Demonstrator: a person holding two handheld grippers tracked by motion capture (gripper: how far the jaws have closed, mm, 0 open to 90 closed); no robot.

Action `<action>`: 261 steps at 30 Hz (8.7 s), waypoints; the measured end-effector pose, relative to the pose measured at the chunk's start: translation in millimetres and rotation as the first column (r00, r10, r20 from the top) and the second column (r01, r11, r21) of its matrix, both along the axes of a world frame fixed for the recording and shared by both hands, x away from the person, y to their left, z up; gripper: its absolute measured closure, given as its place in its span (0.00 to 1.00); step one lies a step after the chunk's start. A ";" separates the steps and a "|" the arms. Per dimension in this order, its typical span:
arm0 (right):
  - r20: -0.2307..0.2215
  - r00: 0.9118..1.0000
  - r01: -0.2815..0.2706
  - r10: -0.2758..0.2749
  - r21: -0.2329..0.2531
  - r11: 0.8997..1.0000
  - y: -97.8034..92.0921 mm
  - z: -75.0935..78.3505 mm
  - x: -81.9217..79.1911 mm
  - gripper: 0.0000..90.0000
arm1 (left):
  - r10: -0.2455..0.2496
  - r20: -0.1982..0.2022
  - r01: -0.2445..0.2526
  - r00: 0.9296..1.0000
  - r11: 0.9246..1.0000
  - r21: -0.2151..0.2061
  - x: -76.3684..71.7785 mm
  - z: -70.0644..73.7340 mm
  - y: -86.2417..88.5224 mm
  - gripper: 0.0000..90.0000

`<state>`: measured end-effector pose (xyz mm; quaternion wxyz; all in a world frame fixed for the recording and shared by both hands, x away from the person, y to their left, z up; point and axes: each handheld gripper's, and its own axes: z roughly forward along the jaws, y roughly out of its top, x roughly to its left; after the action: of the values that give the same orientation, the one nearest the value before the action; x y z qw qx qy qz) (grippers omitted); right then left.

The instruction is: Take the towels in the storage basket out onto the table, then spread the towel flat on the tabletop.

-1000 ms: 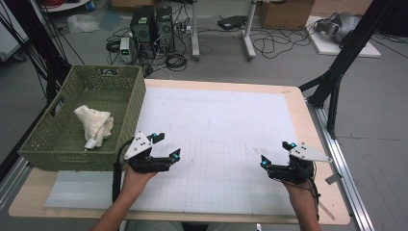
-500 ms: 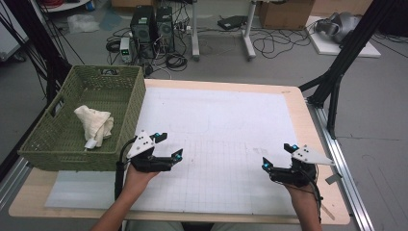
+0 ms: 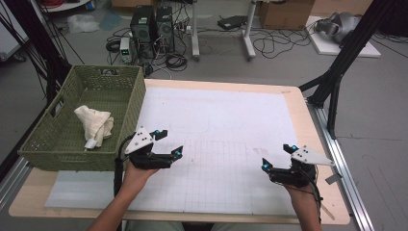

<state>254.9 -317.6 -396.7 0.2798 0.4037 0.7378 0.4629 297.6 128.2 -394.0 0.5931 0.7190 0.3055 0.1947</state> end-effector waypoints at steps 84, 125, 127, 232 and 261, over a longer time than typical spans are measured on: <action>-0.029 1.000 -0.009 0.009 -0.017 1.000 1.3 -5.3 2.2 0.09 | 0.576 -0.337 -0.303 0.745 0.742 0.598 120.7 -1.2 196.2 0.28; -0.024 1.000 -0.005 0.004 -0.016 1.000 1.9 -3.3 1.4 0.09 | 0.538 -0.079 -0.531 0.839 0.842 0.093 69.3 69.5 222.9 0.81; -0.023 1.000 -0.009 0.008 -0.015 1.000 2.7 -3.3 1.7 0.09 | 0.527 -0.055 -0.524 0.848 0.850 0.059 65.2 76.4 221.9 0.81; -0.053 0.999 -0.011 0.010 -0.033 0.999 5.2 -11.4 6.1 0.09 | 0.004 -0.086 -0.001 0.996 0.999 0.038 23.3 -10.6 11.1 0.22; -0.061 0.998 0.007 -0.008 -0.024 1.000 2.2 -13.5 7.3 0.09 | -0.031 -0.070 0.033 0.997 0.999 0.034 21.5 -6.1 7.7 0.21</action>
<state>262.2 -315.3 -410.1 0.2634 0.4172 0.7500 0.4406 319.2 135.9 -400.0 0.5724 0.7405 0.3107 0.1656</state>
